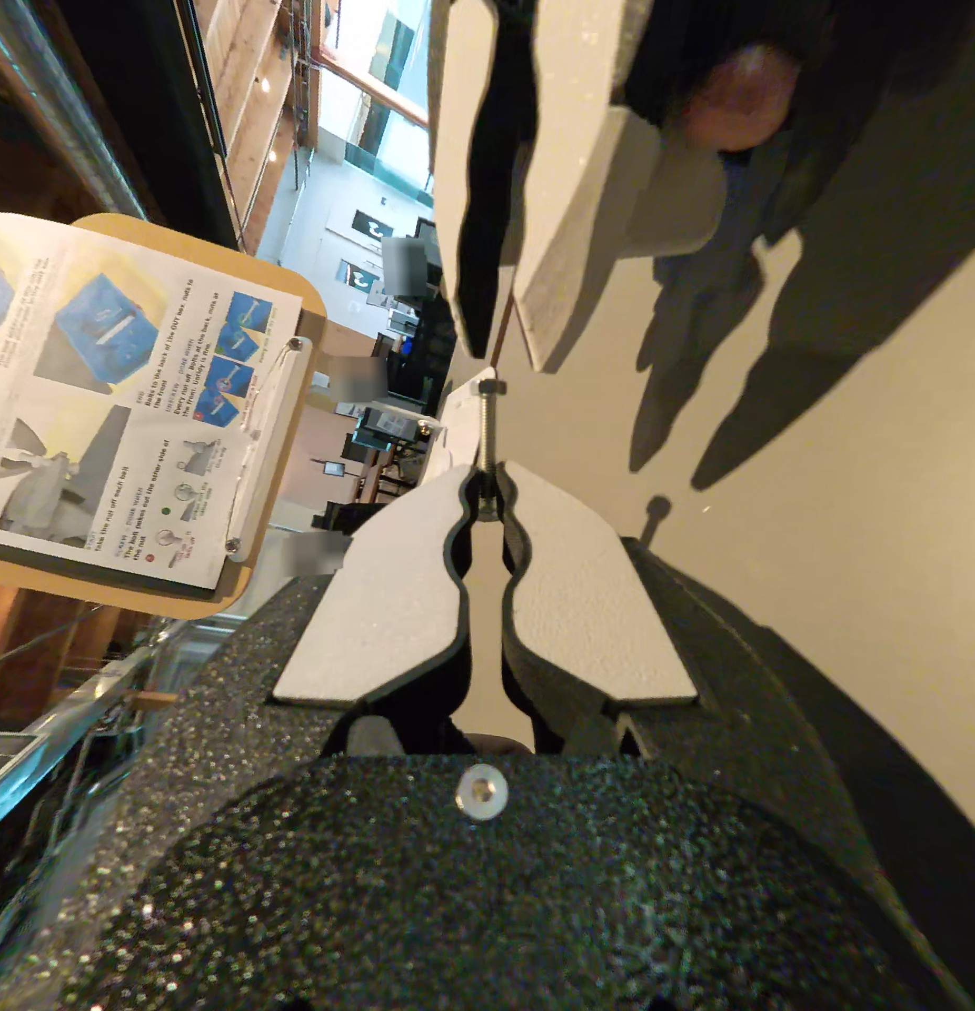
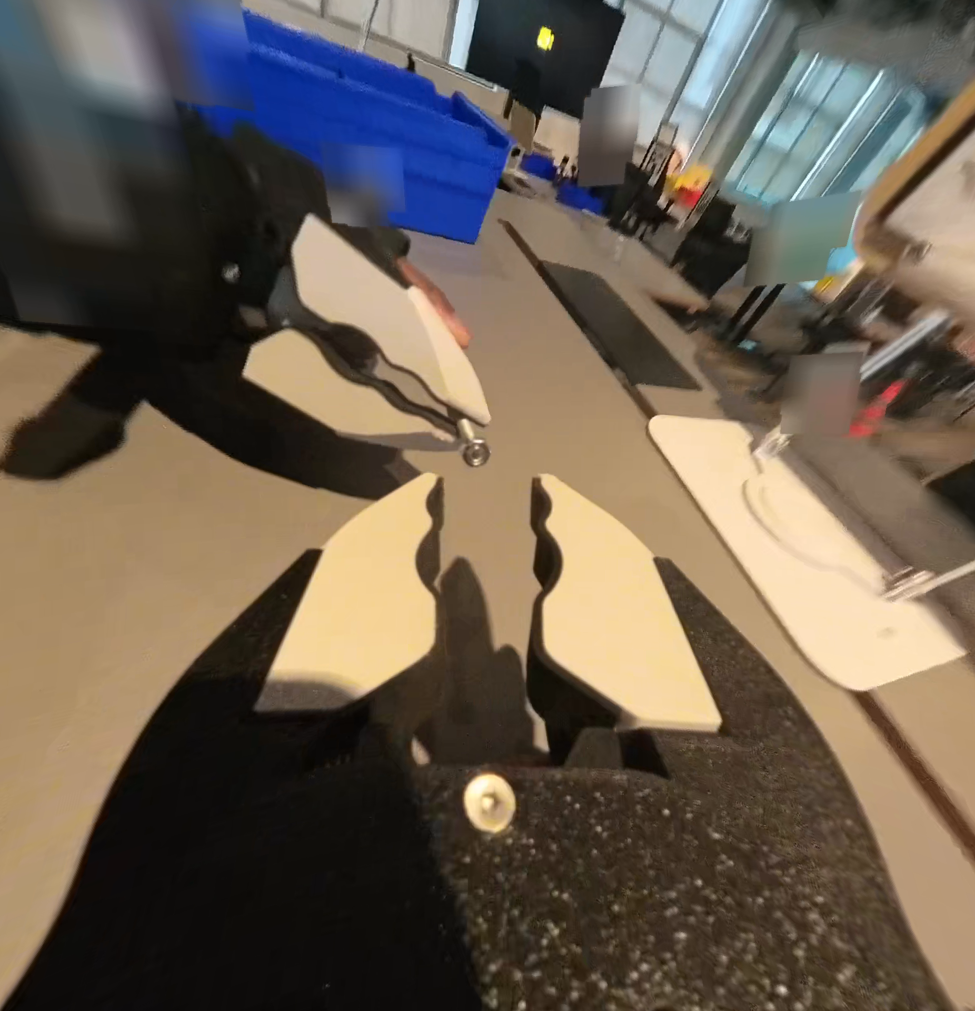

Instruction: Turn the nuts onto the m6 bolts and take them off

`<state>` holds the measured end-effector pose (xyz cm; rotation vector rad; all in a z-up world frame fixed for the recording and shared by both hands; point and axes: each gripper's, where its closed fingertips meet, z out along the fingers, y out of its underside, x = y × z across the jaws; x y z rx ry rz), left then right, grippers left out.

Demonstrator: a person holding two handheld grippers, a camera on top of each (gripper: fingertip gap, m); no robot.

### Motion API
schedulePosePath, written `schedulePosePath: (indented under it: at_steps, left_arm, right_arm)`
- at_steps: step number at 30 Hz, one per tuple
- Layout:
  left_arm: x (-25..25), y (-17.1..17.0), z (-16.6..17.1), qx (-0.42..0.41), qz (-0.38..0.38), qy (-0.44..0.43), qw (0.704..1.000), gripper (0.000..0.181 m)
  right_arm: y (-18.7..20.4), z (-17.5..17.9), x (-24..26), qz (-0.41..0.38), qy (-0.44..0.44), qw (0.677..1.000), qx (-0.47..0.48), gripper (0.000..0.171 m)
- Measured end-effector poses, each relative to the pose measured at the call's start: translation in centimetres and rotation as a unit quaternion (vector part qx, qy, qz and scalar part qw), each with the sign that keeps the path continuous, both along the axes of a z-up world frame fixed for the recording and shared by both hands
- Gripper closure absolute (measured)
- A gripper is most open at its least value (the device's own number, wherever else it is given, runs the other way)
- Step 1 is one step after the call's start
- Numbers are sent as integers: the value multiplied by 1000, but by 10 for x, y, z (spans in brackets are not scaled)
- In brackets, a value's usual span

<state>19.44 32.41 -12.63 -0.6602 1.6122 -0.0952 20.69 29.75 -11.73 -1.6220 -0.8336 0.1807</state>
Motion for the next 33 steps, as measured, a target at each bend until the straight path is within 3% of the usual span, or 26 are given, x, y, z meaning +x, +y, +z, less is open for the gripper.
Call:
schedulePosePath:
  at_steps: [5, 7, 9, 12, 15, 17, 18, 21, 23, 26, 30, 33]
  left_arm:
    - [3, -8, -4, 4, -20, 12, 1000, 176]
    - [4, -11, -4, 11, -27, 16, 999, 176]
    - [4, -9, -4, 32, -19, 20, 999, 176]
    - [2, -2, 3, 82, 7, 14, 996, 176]
    - [-1, 3, 10, 120, 23, 6, 992, 176]
    - [0, 3, 14, 92, 23, -11, 995, 176]
    - [0, 4, 16, 83, 24, -17, 996, 176]
    - [-1, 6, 13, 61, 25, -14, 998, 176]
    - [0, 5, 11, 48, 18, -11, 999, 176]
    - [1, 1, 7, 38, 8, -2, 999, 176]
    - [4, -4, 3, 31, -6, 10, 999, 176]
    - [4, -5, 2, 34, -8, 12, 999, 176]
  right_arm:
    - [-1, -5, -8, 2, -73, 997, 39, 139]
    - [-1, -6, -9, 3, -87, 995, 45, 158]
    - [0, -7, -9, -2, -82, 996, 23, 160]
    - [5, -4, -11, -16, 27, 996, -87, 161]
    - [7, 0, -16, -18, 233, 937, -260, 161]
    - [8, 9, -17, 4, 311, 907, -283, 161]
    - [8, 12, -16, 12, 314, 912, -266, 156]
    - [10, 7, -8, -4, 197, 965, -174, 131]
    - [11, 5, 0, -33, 65, 994, -78, 129]
    - [5, 4, -4, -28, -68, 997, 10, 134]
    - [3, -2, -10, -20, -104, 994, 21, 137]
    - [6, -5, -8, -33, -108, 994, 9, 160]
